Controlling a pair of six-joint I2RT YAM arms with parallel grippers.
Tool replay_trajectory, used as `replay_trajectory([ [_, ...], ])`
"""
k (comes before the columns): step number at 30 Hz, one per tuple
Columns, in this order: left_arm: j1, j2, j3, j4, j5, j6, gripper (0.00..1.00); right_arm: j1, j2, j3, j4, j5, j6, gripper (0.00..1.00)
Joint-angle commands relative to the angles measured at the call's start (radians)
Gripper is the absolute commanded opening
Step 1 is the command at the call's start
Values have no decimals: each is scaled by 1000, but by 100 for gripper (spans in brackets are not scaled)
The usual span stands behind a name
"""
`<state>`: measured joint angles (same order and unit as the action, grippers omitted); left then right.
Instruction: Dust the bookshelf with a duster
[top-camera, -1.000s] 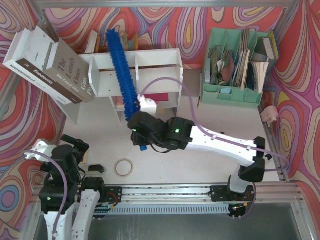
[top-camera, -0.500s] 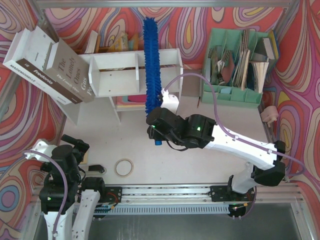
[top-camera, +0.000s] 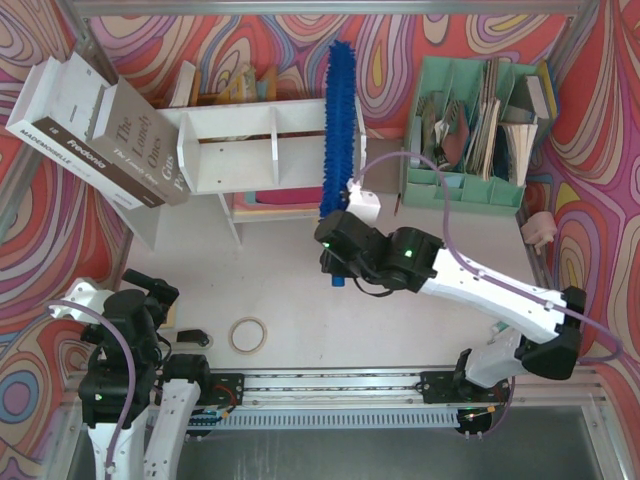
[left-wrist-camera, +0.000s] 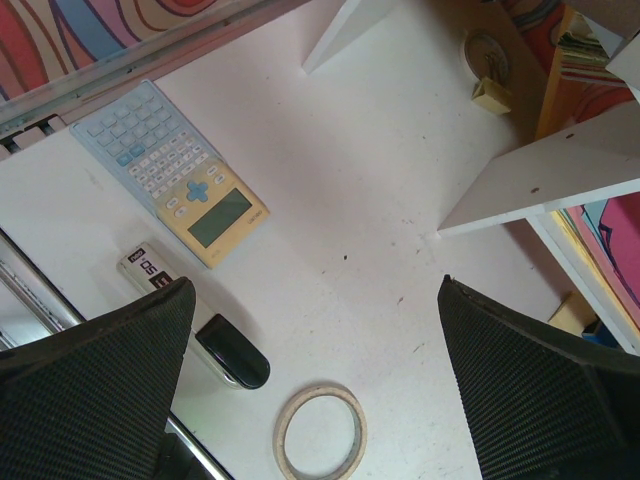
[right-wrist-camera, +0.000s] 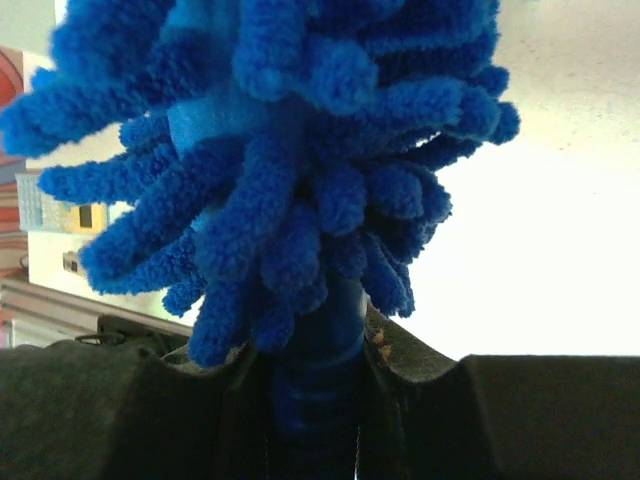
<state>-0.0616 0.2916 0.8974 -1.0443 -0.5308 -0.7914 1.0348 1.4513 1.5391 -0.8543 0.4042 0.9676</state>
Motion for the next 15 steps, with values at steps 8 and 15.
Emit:
replay_trajectory([
  [8, 5, -8, -15, 21, 3, 16, 98, -27, -132, 17, -94, 145, 48, 0],
  [15, 5, -3, -16, 23, 3, 17, 98, -25, -167, 40, 143, -4, -143, 0],
])
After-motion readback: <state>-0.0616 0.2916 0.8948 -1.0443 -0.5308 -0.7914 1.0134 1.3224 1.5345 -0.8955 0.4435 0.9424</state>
